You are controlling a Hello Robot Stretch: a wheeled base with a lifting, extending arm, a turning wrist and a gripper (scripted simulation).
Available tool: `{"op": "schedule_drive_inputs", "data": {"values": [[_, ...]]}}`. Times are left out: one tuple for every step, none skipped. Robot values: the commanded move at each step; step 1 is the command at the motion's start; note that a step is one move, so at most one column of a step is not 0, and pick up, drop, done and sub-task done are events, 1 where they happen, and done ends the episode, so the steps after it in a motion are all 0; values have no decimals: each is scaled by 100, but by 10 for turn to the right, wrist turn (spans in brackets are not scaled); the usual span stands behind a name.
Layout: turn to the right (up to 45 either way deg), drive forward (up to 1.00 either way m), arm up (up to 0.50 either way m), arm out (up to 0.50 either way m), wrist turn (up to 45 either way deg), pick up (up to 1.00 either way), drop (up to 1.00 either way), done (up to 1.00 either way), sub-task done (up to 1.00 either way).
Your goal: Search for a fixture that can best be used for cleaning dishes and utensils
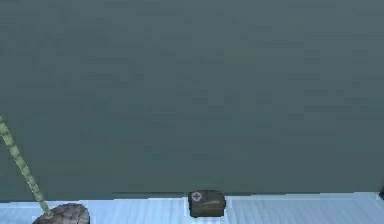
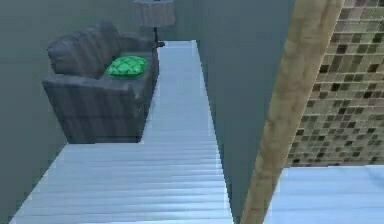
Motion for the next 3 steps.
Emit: {"op": "schedule_drive_inputs", "data": {"values": [[-450, 0, 0, 0, 0, 0, 0, 0, 0], [-450, 0, 0, 0, 0, 0, 0, 0, 0], [0, 100, 0, 0, 0, 0, 0, 0, 0]]}}
